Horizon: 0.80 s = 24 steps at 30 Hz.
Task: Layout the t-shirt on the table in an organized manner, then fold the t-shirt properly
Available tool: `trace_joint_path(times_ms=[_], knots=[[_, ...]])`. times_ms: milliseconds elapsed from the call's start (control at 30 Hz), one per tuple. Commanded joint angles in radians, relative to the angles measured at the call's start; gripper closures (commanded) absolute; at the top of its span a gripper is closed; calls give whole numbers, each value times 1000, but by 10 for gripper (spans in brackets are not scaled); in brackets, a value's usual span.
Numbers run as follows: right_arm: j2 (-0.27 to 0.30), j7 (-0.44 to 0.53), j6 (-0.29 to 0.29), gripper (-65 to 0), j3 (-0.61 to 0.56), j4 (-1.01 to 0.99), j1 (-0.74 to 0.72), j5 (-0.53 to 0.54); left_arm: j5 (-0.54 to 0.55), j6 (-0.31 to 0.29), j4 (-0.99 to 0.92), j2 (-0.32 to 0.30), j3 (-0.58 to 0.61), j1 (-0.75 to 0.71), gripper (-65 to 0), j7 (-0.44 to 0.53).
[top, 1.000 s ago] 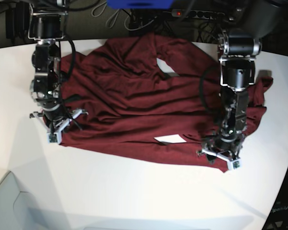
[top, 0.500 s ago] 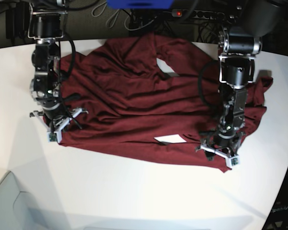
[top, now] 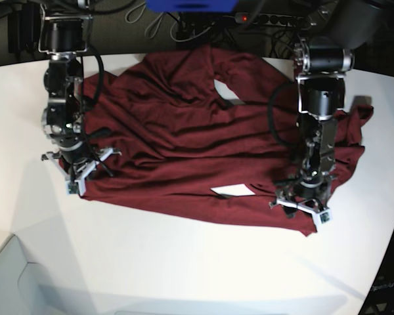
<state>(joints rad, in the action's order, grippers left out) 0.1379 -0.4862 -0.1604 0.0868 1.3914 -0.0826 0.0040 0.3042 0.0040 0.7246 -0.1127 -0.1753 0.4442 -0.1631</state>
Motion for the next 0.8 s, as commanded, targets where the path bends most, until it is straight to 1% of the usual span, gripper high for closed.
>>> trace_joint_path(times_ms=[0,67,100,200,267,400,767], knots=[[9,24,5,-7,1,15,-19,1,2,-3,14,-5,-2,32,-333,26],[9,24,5,-7,1,15,-19,1,2,-3,14,-3,-2,32,-324,26],[9,24,5,-7,1,15,-19,1,2,-3,14,-3,-2,34,-301,26],[9,24,5,-7,1,15,-19,1,2,-5,14,-3,-2,38,-180,27],[9,24,5,-7,1,15,-19,1,2,-5,13,-3,-2,51,-112,27],[9,24,5,-7,1,15,-19,1,2,-5,13,-3,-2,52,0,23],[9,24,5,-7,1,15,-18,1,3,0,25,-3,-8,52,-1,20]])
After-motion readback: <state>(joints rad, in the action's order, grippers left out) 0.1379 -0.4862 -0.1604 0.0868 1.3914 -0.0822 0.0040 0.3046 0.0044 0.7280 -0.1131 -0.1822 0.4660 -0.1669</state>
